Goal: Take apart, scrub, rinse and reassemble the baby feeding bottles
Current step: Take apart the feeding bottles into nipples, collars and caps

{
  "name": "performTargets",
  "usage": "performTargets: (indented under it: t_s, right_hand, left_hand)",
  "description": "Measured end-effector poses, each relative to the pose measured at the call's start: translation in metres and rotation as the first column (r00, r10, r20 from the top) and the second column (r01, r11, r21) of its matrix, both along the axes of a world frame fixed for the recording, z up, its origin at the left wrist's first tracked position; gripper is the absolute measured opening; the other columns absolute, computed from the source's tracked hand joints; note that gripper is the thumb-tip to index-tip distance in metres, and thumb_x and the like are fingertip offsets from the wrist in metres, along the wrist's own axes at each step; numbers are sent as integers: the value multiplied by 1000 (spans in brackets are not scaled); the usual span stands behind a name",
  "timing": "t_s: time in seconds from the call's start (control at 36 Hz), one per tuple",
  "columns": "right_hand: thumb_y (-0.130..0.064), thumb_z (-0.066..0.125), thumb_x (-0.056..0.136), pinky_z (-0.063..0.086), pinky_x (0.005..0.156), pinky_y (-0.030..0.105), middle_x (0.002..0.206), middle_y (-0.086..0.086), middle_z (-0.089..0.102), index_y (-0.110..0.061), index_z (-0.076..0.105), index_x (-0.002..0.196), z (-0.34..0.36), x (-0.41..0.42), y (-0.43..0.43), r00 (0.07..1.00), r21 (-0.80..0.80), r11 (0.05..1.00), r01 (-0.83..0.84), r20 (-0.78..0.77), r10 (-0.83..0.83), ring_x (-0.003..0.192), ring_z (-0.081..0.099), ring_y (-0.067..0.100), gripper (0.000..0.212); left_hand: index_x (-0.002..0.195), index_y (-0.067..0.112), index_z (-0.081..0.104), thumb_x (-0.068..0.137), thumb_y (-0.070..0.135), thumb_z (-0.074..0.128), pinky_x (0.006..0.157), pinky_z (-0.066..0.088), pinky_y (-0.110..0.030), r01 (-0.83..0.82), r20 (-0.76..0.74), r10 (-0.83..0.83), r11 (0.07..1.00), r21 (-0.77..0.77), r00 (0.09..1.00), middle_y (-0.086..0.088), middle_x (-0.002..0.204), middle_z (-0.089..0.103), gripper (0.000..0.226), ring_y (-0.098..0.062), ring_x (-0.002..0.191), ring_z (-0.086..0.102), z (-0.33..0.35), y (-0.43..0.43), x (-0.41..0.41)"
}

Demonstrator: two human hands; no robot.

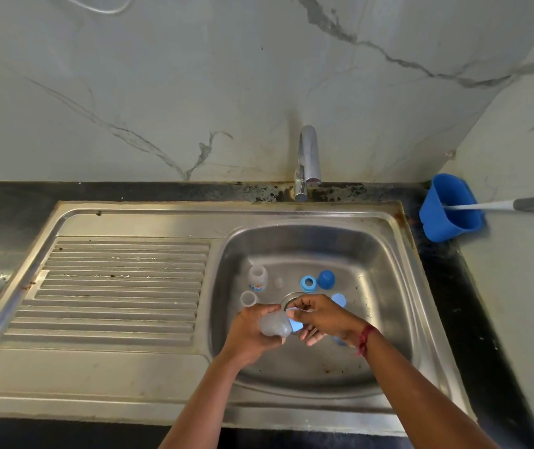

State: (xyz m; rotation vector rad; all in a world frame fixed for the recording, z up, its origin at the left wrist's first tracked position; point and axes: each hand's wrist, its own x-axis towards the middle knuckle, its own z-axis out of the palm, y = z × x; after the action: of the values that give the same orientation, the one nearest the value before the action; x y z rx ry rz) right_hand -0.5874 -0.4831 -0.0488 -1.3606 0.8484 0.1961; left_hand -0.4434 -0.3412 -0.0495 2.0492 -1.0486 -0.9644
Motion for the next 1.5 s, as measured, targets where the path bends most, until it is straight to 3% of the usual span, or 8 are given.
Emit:
performTargets:
  t_s: [0.19,0.31,0.47,0.64,0.75,0.86,1.11,1.5]
  right_hand:
    - [3,78,70,57,85,53,122,12,62,-21,72,103,-10,-2,2,988,-132,991,26,157,-5,115,60,32,41]
    - [-3,81,73,60,81,45,121,13,63,-25,71,107,-11,-4,2,987,-43,997,65,149,-58,99,68,28,42]
    - [-47,62,93,61,72,38,106,21,69,-16,65,109,1,3,9,999,-23,999,34,-33,-35,77,72,22,35]
    - [-27,75,86,56,67,35,86,6,69,-12,68,103,-2,0,5,997,-88,993,73,36,-70,74,66,20,24]
    - [-12,79,80,60,76,43,94,-1,71,-13,72,98,0,-5,1,997,-155,986,53,58,-45,83,70,12,20]
    - [-3,77,80,52,67,13,95,-16,65,-14,70,104,3,-9,0,998,-233,971,58,47,-48,86,65,-4,26]
    - [-10,81,78,45,63,11,104,-4,68,-22,69,104,-14,-15,2,978,-272,940,206,34,-205,89,61,6,30]
    - [-11,80,80,45,58,8,97,-11,63,-13,68,108,-22,-13,6,976,-328,921,210,12,-218,83,60,4,29]
  left_hand:
    - [117,23,70,67,13,87,74,43,-5,16,-15,-16,1000,1,1000,16,93,66,54,15,81,59,3,1,2]
    - [117,22,70,66,15,87,76,45,-8,7,4,-7,1000,5,1000,19,91,65,55,-1,85,63,3,2,3]
    - [125,25,66,67,22,87,76,36,-1,28,43,-30,998,56,999,16,106,63,61,-6,100,60,0,5,3]
    - [130,26,61,72,27,84,74,34,0,55,75,-62,993,102,995,16,112,62,62,-7,105,59,-7,7,5]
    - [143,25,49,78,31,80,91,33,-11,101,110,-118,984,147,987,9,138,56,72,-12,123,54,-13,9,4]
    - [148,24,39,86,32,72,102,32,-20,137,156,-167,973,186,974,5,147,43,71,-17,132,46,-16,10,2]
    - [103,21,52,68,20,78,65,32,-14,-106,135,84,981,161,987,-1,109,56,44,-17,91,55,-27,11,2]
    - [122,14,46,85,8,60,86,51,-37,-294,304,182,879,376,935,-11,112,66,40,-34,108,63,-51,1,3]
